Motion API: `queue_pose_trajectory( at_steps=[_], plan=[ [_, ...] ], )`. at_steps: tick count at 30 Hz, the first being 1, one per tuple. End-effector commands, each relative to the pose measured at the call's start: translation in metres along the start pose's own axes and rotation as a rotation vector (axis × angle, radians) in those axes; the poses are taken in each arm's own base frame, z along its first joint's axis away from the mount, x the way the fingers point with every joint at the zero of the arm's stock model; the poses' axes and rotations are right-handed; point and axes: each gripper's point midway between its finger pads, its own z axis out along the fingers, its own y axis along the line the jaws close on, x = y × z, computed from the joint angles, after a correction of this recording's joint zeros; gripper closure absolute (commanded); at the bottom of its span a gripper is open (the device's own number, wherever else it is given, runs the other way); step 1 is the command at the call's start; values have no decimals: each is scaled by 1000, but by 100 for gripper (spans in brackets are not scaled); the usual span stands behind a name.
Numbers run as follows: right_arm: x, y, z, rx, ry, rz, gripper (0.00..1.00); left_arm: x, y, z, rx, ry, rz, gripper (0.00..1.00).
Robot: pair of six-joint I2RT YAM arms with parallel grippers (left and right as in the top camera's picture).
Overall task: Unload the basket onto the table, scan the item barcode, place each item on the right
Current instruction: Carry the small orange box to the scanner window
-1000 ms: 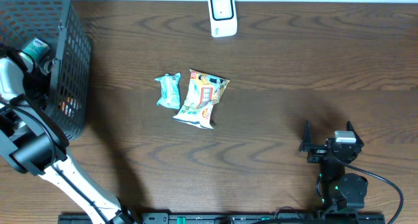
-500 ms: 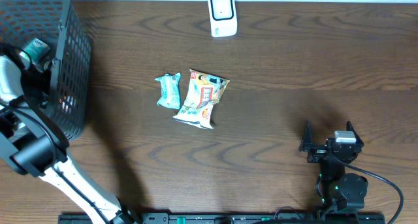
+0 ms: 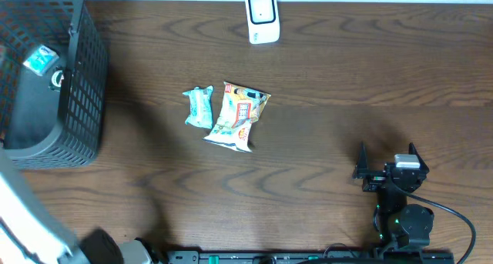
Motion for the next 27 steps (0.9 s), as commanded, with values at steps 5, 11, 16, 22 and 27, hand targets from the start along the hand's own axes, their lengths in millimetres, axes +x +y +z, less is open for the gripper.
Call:
queue_pose_trajectory(
  at_steps=[5,11,16,22,27],
  plan=[
    [1,1,0,-2,3,2,1,46,-109,-36,468,138,200,93],
    [1,1,0,-2,3,2,1,137,-166,-26,593,284,485,93],
    [1,1,0,-2,3,2,1,226,-184,1,563,383,798,93],
    [1,1,0,-2,3,2,1,311,-196,19,524,518,888,93],
    [1,1,0,-2,3,2,1,386,-203,10,521,662,903,93]
  ],
)
